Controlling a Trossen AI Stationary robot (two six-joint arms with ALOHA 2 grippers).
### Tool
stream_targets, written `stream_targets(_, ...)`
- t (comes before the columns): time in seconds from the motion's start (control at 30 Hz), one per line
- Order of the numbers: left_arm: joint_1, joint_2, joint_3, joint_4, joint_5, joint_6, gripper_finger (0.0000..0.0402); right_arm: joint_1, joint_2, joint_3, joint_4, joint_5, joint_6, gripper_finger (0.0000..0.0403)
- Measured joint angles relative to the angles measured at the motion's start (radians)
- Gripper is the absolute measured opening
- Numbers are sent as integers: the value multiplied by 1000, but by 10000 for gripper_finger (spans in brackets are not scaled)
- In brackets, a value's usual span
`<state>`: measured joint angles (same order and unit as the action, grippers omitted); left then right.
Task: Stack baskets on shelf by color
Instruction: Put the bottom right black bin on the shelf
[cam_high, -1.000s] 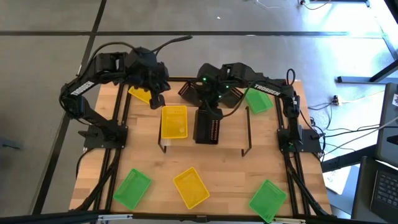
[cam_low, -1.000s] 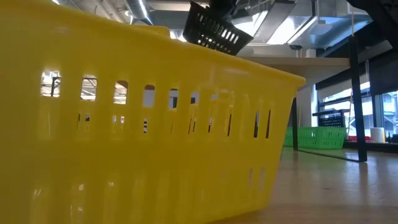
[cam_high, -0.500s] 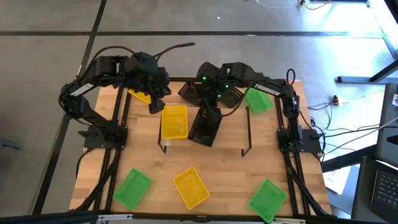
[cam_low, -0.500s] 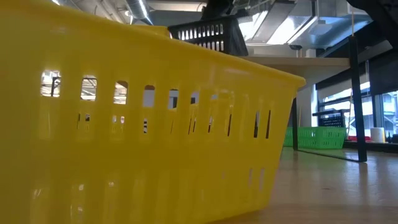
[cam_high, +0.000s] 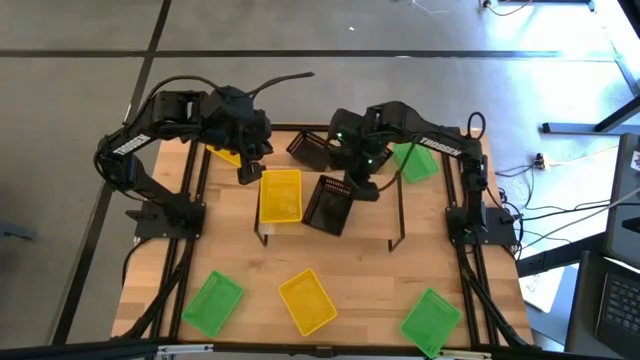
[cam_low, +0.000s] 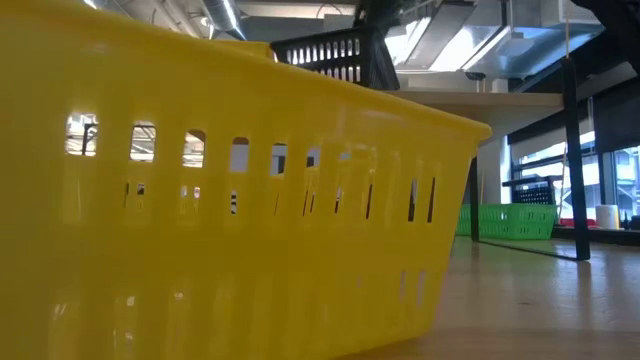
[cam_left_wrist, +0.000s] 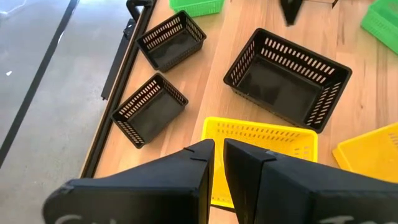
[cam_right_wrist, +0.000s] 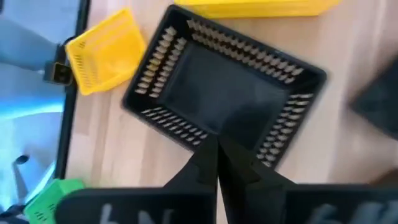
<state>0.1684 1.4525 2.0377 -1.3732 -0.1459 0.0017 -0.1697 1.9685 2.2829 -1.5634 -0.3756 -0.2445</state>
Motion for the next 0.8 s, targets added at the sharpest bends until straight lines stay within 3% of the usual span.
stream_targets(0.47, 0, 0, 0, -4, 0, 0, 27, 37, -3, -208, -7, -124, 34, 0)
stream_targets(0.8, 0, 0, 0, -4, 0, 8, 27, 35, -3, -242, -8, -57, 59, 0)
